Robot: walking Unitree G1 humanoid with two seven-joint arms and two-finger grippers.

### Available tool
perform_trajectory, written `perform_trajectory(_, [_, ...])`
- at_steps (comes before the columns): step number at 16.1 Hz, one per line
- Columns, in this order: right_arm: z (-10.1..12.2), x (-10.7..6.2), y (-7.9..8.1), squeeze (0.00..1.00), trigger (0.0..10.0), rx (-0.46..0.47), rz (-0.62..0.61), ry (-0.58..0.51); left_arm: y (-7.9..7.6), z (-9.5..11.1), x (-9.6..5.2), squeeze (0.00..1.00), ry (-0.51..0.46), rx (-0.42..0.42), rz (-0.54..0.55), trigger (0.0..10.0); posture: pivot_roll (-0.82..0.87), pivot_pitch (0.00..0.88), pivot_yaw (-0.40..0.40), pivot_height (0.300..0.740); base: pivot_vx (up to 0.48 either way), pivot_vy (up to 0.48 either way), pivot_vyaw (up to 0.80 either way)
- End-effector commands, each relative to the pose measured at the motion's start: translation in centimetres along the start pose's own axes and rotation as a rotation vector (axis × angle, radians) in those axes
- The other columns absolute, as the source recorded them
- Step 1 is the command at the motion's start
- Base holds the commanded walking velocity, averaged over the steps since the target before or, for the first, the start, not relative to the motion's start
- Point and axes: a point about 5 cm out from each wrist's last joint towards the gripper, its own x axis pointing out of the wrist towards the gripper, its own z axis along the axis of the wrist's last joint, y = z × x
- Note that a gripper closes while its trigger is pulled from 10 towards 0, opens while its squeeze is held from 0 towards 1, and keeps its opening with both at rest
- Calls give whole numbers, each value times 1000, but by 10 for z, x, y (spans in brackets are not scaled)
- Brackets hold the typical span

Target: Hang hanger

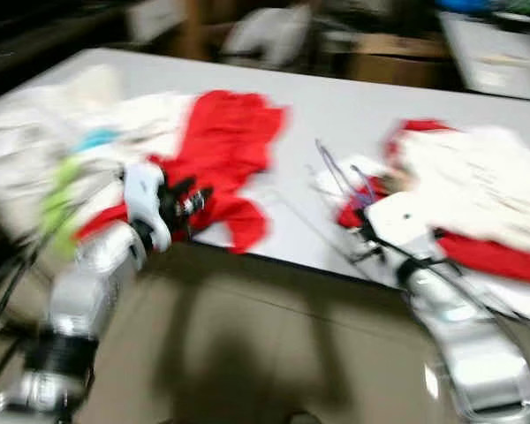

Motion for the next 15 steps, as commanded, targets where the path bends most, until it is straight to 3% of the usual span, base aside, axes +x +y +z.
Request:
perform_trajectory(1, [8,-2,0,0,10000,68,-79,-54,1,3,-5,0,-19,46,73,10000,-145,0,47,740,0,0,-775])
perform_trajectory(3, [6,-3,8,0,10000,185,-57,-21,-1,0,-9,0,-29,44,113,10000,-156,0,34,740,0,-343,-769])
perform_trajectory(7, [0,0,9,0,10000,227,-70,-11,-4,2,-13,0,-51,78,158,10000,-135,0,-6,740,0,-390,-773])
perform_trajectory(12, [0,-3,5,0,10000,216,-111,1,-9,3,-11,0,-49,83,150,10000,-156,0,17,740,0,-370,-780])
perform_trajectory(15, [-2,-10,-3,0,10000,217,-176,11,-13,1,-4,0,-20,23,113,10000,-181,0,49,740,0,320,-779])
